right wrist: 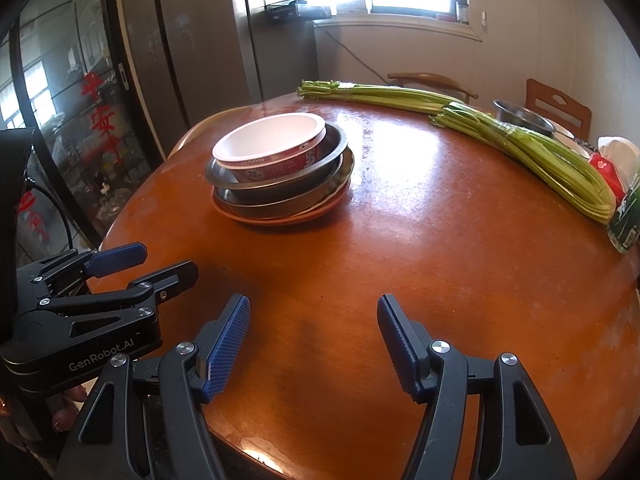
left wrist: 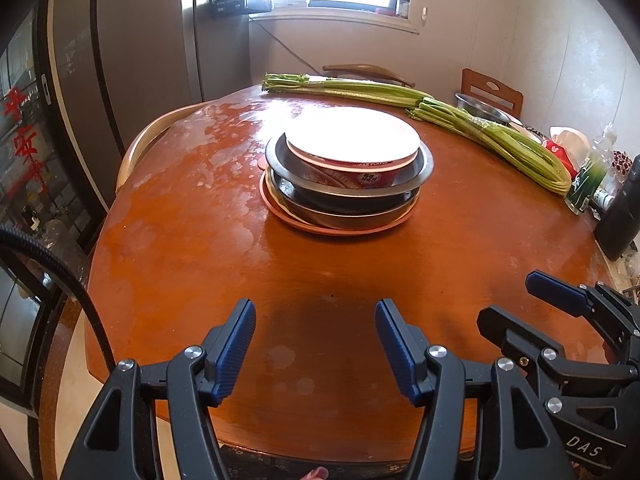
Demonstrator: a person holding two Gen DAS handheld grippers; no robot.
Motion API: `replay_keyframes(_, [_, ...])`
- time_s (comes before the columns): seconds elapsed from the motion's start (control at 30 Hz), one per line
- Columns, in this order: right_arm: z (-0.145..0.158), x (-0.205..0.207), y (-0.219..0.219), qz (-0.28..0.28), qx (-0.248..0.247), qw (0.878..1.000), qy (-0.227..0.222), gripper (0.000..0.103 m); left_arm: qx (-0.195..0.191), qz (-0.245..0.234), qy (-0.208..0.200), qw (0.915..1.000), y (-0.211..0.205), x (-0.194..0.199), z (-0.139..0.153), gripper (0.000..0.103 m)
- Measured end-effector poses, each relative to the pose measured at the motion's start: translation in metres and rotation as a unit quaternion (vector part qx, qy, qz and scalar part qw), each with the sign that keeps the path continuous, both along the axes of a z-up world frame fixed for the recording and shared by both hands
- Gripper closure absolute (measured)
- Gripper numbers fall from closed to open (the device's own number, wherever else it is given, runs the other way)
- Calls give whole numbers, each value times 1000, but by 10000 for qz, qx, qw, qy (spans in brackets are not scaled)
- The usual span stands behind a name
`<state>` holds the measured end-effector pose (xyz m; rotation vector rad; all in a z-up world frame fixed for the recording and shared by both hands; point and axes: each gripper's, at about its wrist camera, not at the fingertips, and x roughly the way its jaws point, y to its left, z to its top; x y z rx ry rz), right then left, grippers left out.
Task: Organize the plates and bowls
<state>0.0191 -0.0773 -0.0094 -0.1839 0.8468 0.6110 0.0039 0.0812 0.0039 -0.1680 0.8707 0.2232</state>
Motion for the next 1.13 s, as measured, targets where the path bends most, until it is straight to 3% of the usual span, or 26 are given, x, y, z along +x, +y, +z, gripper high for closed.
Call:
replay_keyframes(0.93, [4,5,1,-34,-68,10000,-48,35,63,36,97,9999,9,6,-3,41])
replay_keyframes(1.13, [12,20,-18,-140,-46,9999,-29,35,169,352,179,9991,38,21,3,41])
